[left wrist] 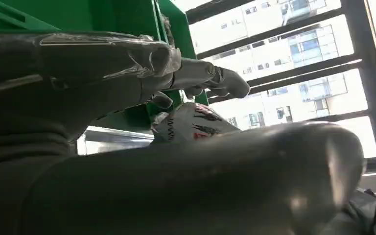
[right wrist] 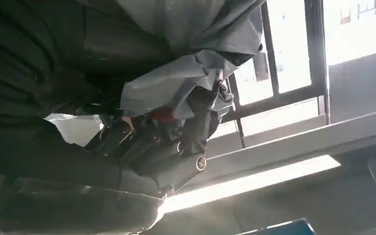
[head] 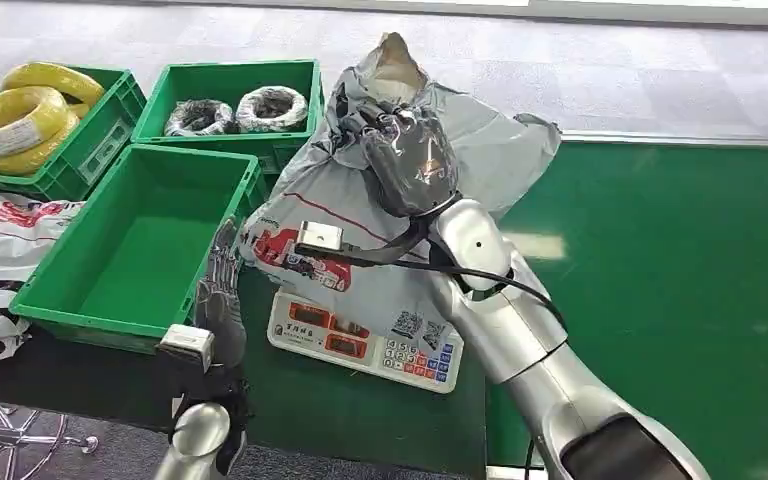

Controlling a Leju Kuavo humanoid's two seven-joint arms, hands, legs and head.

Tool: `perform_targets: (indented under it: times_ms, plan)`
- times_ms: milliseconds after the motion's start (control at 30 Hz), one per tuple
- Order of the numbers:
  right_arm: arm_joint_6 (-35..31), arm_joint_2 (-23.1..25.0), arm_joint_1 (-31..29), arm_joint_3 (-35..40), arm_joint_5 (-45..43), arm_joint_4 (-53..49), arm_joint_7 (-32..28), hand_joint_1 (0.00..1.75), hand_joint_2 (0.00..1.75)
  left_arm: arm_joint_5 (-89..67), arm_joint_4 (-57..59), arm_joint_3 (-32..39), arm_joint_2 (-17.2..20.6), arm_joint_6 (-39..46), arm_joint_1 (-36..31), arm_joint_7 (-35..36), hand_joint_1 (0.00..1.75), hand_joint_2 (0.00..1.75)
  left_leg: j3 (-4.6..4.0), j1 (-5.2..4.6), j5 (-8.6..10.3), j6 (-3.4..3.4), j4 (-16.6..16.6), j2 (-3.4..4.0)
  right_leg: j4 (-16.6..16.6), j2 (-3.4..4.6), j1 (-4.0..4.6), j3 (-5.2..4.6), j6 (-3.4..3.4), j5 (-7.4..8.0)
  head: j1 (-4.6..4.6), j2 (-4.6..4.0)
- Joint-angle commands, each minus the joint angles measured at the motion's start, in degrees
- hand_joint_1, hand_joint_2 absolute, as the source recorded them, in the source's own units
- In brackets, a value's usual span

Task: Moved the parcel from conveyor to table for the left to box.

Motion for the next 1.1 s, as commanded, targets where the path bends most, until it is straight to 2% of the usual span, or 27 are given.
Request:
perform_targets:
  times_ms: [33, 1100]
  plan:
    - [-1.24, 0.05, 0.16, 0.76, 0.27, 5.71, 0.33, 0.0, 1.75, -0.41, 2.43, 0.32, 0.93, 0.06, -1.2, 0.28, 0.0, 0.0, 0.09, -0.01, 0.03, 0.06, -0.08, 0.0, -0.07, -0.07, 0.01, 0.1, -0.05, 0.02, 0.0, 0.0]
    - [-4.63, -1.68, 0.09, -3.56, 2.04, 1.96, 0.98, 0.0, 1.75, -0.93, 1.13, 2.48, -0.17, -0.52, -0.82, 0.11, 0.0, 0.0, 0.03, -0.04, 0.05, 0.09, -0.05, 0.01, -0.04, -0.1, -0.01, 0.03, -0.06, 0.03, 0.0, 0.0]
